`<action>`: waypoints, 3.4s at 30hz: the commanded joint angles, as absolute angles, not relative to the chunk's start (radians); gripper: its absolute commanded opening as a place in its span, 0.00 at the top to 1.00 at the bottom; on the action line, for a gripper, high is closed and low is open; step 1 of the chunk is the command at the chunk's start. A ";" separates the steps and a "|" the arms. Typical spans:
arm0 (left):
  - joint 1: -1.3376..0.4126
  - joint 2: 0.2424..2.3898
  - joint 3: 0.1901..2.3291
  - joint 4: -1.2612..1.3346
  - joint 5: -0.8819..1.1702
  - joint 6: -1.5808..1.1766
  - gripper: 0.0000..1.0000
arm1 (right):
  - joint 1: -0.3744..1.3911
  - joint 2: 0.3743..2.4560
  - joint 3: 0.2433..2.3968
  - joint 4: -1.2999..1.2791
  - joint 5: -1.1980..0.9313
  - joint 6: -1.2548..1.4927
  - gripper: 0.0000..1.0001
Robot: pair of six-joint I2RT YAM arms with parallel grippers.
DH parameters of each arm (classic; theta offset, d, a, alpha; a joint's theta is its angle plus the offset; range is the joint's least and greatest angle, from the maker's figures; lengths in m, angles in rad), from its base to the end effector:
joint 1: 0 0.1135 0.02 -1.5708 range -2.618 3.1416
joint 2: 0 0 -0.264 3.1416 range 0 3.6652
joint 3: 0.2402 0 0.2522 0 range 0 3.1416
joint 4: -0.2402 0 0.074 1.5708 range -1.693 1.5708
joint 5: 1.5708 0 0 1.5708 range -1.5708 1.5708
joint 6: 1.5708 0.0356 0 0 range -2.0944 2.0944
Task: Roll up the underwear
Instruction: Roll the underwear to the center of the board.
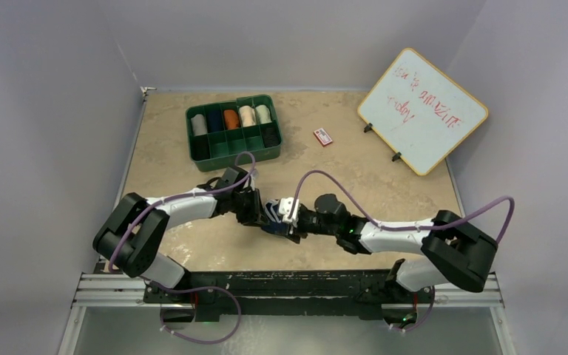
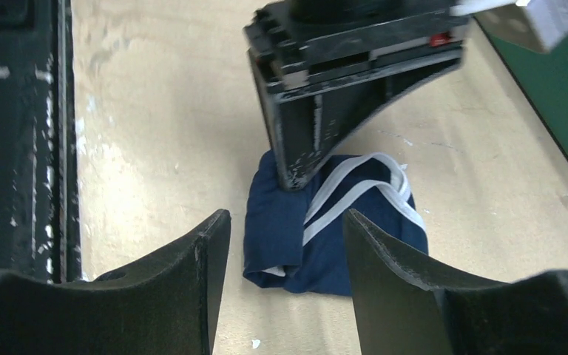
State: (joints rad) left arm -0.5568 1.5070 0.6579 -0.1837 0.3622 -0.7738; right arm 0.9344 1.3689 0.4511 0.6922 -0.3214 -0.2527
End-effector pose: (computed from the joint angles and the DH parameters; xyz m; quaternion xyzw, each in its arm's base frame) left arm 0.2183 -0.1508 0.1406 -0.0551 0.9479 -0.2980 0.0985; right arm 0.1506 0.2227 0.1899 -0.5145 0.5843 0.3235 0.5378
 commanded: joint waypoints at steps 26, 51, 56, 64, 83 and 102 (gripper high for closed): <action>-0.557 1.505 0.690 -0.271 0.282 -0.712 0.90 | 1.081 1.572 0.531 0.638 -0.033 -0.474 0.44; -0.558 1.504 0.702 -0.287 0.272 -0.700 0.91 | 1.081 1.611 0.570 0.587 -0.132 -0.471 0.56; -0.559 1.504 0.703 -0.288 0.276 -0.691 0.91 | 1.081 1.636 0.567 0.604 -0.082 -0.492 0.55; -0.558 1.500 0.702 -0.283 0.301 -0.678 0.92 | 1.080 1.649 0.561 0.592 -0.081 -0.465 0.65; -0.516 1.416 0.684 -0.295 0.338 -0.684 0.65 | 1.010 1.694 0.493 0.785 -0.281 -0.259 1.00; -0.491 1.175 0.577 -0.234 0.327 -0.697 0.51 | 0.806 1.887 0.575 0.956 -0.734 0.278 0.99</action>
